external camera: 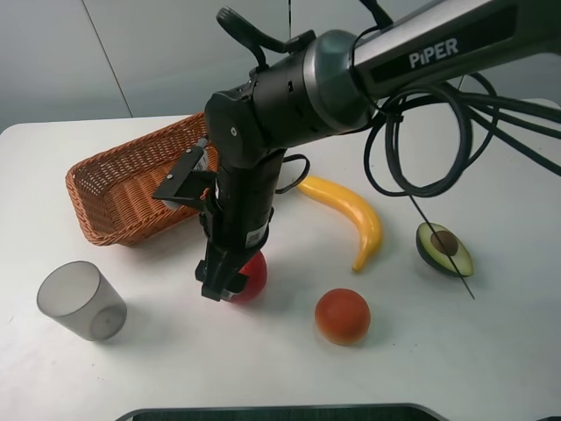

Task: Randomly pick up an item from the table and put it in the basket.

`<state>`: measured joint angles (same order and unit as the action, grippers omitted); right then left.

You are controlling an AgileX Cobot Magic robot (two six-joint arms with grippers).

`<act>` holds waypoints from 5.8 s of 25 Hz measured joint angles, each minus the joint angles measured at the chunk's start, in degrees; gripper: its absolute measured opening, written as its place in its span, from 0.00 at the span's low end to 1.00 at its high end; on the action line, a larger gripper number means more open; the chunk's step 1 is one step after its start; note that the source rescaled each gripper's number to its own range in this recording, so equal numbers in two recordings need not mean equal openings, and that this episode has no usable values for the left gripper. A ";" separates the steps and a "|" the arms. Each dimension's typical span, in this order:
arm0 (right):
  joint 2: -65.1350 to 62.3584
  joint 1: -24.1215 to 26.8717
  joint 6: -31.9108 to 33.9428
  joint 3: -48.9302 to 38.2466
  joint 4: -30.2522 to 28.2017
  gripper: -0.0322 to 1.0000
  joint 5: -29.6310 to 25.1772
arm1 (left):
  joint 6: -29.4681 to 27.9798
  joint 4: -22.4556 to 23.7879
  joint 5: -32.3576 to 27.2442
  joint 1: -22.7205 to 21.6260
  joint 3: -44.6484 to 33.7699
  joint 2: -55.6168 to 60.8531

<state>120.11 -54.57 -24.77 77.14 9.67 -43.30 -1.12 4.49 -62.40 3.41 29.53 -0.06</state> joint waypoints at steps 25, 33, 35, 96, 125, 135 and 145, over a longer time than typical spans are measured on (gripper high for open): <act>-9.19 1.62 5.51 10.85 -0.22 0.07 -5.63 | 0.00 0.00 0.00 0.00 0.00 0.00; -8.92 5.30 5.73 12.78 -0.52 0.07 10.58 | 0.00 0.00 0.00 0.00 0.00 0.00; -8.24 5.65 5.73 12.82 -0.61 0.07 14.57 | 0.00 0.00 0.00 0.00 0.00 0.00; -31.95 37.41 22.67 -17.97 -0.60 1.00 -3.29 | -0.14 0.00 0.00 0.00 0.00 0.00; -101.41 51.99 24.77 -41.81 -7.00 1.00 -16.76 | -0.14 0.00 0.00 0.00 0.00 0.00; -118.33 51.99 23.49 -47.79 -7.21 1.00 -18.68 | -0.14 0.00 0.00 0.00 0.00 0.00; -120.08 51.99 23.25 -47.79 -7.21 1.00 -19.12 | -0.14 0.00 0.00 0.00 0.00 0.00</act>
<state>0.03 -2.58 -1.52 29.35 2.46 -62.42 -1.26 4.49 -62.40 3.41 29.53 -0.06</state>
